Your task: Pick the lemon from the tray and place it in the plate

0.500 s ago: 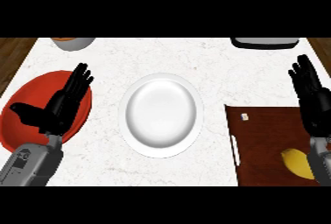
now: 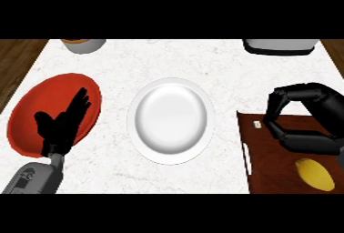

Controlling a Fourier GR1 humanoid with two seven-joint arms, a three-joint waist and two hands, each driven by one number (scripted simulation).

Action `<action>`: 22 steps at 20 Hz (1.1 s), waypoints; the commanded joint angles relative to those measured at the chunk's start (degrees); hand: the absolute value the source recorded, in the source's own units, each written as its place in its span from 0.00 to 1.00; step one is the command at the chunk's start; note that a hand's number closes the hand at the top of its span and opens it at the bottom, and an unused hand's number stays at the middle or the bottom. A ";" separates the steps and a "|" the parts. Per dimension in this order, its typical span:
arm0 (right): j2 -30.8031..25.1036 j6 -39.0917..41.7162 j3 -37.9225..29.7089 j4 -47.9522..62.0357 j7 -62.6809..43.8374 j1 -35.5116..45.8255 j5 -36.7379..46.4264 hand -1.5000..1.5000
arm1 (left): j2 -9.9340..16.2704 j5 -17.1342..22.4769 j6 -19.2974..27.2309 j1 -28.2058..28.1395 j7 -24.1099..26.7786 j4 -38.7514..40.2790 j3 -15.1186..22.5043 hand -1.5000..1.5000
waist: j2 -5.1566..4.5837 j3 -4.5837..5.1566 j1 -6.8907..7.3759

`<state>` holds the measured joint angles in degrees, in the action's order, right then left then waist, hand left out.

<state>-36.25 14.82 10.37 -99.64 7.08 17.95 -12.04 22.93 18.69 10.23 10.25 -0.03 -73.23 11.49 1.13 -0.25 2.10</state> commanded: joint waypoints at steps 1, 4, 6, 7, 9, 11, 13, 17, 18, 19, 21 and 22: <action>-6.94 6.61 1.13 -2.97 16.30 -3.38 9.61 1.00 | -0.91 -1.22 3.61 -2.79 -2.20 1.58 0.43 0.50 | -0.86 -0.60 -2.41; -2.70 15.11 0.06 10.63 21.67 -13.85 -5.97 1.00 | -2.57 -2.33 5.46 -3.59 -2.08 -0.09 1.76 0.50 | -2.40 -0.60 -1.83; -0.05 21.88 2.96 12.95 24.81 -16.27 -11.47 0.00 | -2.55 -2.78 6.59 -3.26 -2.33 -1.28 1.60 0.50 | -2.46 -0.68 -0.76; -2.48 27.10 2.46 13.70 28.96 -16.44 -11.93 0.00 | -2.76 -2.57 6.00 -3.20 -2.24 -1.18 1.81 0.50 | -2.30 -0.60 -1.23; -6.77 34.12 2.26 16.04 35.72 -14.75 -7.54 0.00 | -2.25 -2.92 5.99 -4.11 -2.87 -0.97 2.05 0.50 | -2.02 -0.49 -0.32; -11.55 35.40 1.65 14.18 39.10 -13.15 -1.93 0.00 | -2.90 -3.48 7.25 -3.64 -4.21 -1.76 2.64 0.50 | -1.45 -0.51 -0.80; -14.52 32.87 0.92 13.43 41.20 -10.54 3.11 0.00 | -3.41 -4.15 8.37 -2.98 -4.77 -2.16 2.95 0.50 | -1.38 -0.48 -0.43; -18.47 23.25 1.81 11.65 47.86 -8.99 14.38 0.00 | -4.11 -4.66 8.92 -2.66 -5.61 -2.64 3.63 0.50 | -1.36 -0.33 -0.63; -19.11 20.28 2.28 12.91 50.20 -9.66 17.19 0.00 | -4.64 -5.01 9.72 -2.76 -6.92 -3.55 4.35 0.50 | -1.39 -0.40 -0.53; -19.51 17.52 4.46 12.24 51.47 -9.93 20.82 0.00 | -4.51 -5.68 10.34 -3.13 -6.74 -4.06 4.54 0.50 | -1.35 -0.32 -0.21; -22.77 14.53 4.70 15.35 55.77 -9.04 24.05 0.00 | -4.66 -5.86 9.83 -3.84 -6.80 -4.47 5.24 0.50 | -1.58 -0.24 0.29; -24.02 12.54 5.89 13.87 57.44 -10.17 26.08 0.00 | -2.94 -5.35 8.42 -5.47 -6.30 -5.45 4.59 0.50 | -1.26 -0.09 -0.21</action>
<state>-56.43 24.68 14.43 -88.05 49.36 7.45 5.77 18.87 13.59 19.21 6.64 -5.39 -77.24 15.66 -0.22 -0.57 1.73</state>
